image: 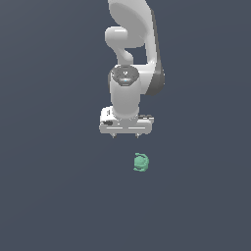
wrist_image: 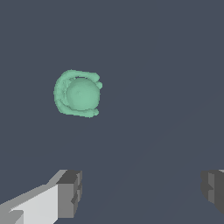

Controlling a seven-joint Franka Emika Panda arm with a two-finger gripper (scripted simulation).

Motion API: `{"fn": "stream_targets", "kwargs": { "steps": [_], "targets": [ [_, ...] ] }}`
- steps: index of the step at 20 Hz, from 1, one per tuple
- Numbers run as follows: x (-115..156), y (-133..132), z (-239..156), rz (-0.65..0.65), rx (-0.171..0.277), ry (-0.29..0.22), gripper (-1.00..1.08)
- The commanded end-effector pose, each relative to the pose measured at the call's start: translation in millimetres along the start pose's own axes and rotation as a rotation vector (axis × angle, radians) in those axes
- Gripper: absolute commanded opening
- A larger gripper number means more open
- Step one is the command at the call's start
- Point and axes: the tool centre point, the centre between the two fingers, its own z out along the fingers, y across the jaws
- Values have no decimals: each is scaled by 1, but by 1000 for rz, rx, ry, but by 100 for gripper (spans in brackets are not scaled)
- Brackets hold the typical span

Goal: Pick up the object and move it to a goal position.

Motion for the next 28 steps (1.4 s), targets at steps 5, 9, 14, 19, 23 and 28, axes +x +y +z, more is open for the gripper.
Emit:
{"fn": "stream_targets", "kwargs": {
  "steps": [5,9,14,19,23,28],
  "targets": [
    [1,-9,-1,-12,-3,-2,100],
    [2,-22,-3,-35,-8,-6,100],
    [2,-22,-2,-34,-7,-5,100],
    [11,-27,3,-15,-6,-2,100],
    [24,-35,12,14,-5,2,100],
    [45,-50,31,67,-3,10,100]
  ]
}}
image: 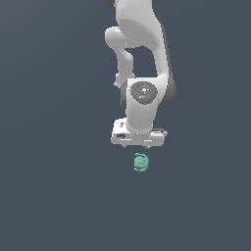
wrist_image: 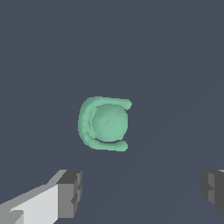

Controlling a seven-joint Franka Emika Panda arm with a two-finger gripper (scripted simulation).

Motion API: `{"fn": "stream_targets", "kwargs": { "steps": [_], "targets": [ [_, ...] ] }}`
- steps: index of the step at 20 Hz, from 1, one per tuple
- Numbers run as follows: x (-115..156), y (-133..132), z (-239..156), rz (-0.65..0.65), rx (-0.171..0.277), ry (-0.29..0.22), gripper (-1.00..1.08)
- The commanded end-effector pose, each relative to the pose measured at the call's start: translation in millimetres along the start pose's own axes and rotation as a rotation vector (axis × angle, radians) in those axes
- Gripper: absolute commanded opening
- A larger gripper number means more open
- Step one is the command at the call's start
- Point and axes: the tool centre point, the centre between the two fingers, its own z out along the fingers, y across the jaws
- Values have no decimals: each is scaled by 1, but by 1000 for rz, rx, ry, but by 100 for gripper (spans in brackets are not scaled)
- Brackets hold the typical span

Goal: Pick up the object and move it to a goal position.

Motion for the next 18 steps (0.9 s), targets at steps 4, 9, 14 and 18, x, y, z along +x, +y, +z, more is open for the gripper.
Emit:
{"fn": "stream_targets", "kwargs": {
  "steps": [4,9,14,18],
  "targets": [
    [20,-17,20,54,1,8,100],
    [29,-27,32,83,2,12,100],
    [32,-31,36,92,2,14,100],
    [31,-30,39,90,2,13,100]
  ]
}}
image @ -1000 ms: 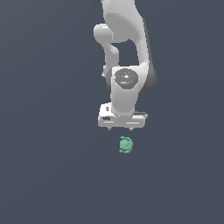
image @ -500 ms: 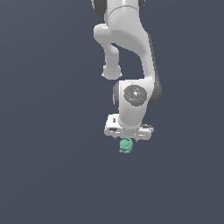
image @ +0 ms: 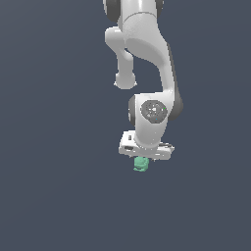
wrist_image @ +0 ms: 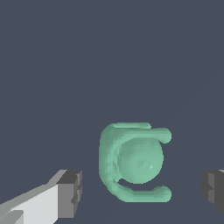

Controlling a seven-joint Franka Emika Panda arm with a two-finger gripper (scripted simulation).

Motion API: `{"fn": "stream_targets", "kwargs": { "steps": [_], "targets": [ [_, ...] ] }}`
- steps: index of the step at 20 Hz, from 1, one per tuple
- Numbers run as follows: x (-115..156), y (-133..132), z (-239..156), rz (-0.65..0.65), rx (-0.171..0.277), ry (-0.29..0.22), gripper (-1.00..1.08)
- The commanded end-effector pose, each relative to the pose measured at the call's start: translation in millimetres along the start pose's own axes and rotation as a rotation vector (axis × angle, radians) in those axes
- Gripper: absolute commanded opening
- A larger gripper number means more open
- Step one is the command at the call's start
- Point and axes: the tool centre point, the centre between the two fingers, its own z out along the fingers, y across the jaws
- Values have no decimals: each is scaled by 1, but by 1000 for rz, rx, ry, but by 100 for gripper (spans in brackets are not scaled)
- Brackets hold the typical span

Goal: Pick up the object and move it to a goal position.

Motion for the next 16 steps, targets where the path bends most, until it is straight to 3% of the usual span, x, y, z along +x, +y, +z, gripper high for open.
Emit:
{"fn": "stream_targets", "kwargs": {
  "steps": [1,9,15,16],
  "targets": [
    [0,0,5,0,0,-1,100],
    [-1,0,43,3,0,0,100],
    [1,0,49,3,0,1,100],
    [1,0,49,3,0,1,-100]
  ]
}}
